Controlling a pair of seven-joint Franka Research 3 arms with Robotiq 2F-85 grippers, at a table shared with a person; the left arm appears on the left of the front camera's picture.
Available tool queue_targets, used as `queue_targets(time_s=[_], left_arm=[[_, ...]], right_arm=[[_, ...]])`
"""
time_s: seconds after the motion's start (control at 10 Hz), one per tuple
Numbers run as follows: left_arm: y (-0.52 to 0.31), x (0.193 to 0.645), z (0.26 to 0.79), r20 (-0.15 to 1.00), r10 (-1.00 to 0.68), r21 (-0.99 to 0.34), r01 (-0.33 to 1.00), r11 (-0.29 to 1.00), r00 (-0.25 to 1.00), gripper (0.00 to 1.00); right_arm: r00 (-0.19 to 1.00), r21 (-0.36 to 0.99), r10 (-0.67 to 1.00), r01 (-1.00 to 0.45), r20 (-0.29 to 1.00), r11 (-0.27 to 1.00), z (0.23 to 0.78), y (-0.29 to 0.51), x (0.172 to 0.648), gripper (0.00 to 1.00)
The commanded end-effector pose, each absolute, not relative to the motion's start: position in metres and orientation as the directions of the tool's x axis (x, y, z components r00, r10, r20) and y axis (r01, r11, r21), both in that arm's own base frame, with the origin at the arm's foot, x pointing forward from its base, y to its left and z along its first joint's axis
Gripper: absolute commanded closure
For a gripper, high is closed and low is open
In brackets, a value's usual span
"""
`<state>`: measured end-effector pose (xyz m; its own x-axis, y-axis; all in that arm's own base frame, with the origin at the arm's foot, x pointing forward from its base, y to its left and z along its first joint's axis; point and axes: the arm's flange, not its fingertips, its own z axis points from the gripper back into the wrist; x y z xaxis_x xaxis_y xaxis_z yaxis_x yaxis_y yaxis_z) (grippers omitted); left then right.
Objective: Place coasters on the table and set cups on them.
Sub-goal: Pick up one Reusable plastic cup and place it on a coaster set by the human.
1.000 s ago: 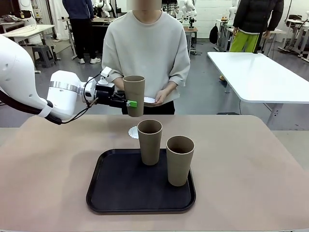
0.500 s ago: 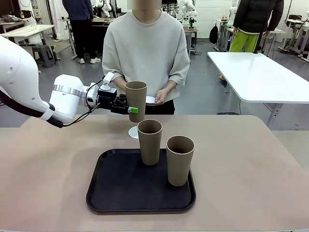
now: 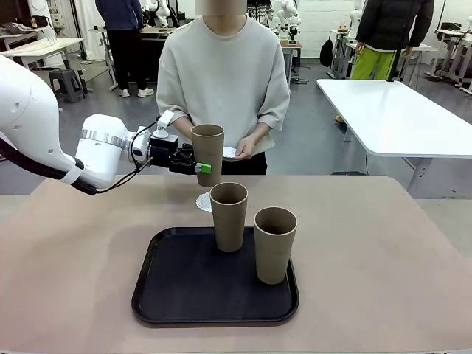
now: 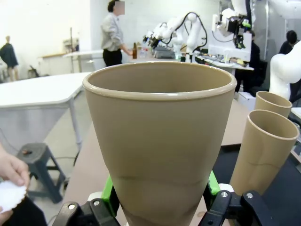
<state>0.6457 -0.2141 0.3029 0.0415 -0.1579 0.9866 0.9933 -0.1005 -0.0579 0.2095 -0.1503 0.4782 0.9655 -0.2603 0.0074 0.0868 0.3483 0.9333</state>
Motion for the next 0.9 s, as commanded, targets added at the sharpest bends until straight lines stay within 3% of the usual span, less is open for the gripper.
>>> queue_targets(time_s=[0.0,0.8], left_arm=[[-0.221,0.651,0.291,0.987,-0.162,-0.028,0.994,-0.103,0.011,0.16],[-0.227,0.657,0.255,0.982,-0.186,-0.047,0.992,-0.118,0.024,0.16]], right_arm=[[0.966,0.94,-0.259,0.072,0.018,0.334,0.478,-0.151,0.21,0.0],[0.966,0.94,-0.259,0.072,0.018,0.334,0.478,-0.151,0.21,0.0]])
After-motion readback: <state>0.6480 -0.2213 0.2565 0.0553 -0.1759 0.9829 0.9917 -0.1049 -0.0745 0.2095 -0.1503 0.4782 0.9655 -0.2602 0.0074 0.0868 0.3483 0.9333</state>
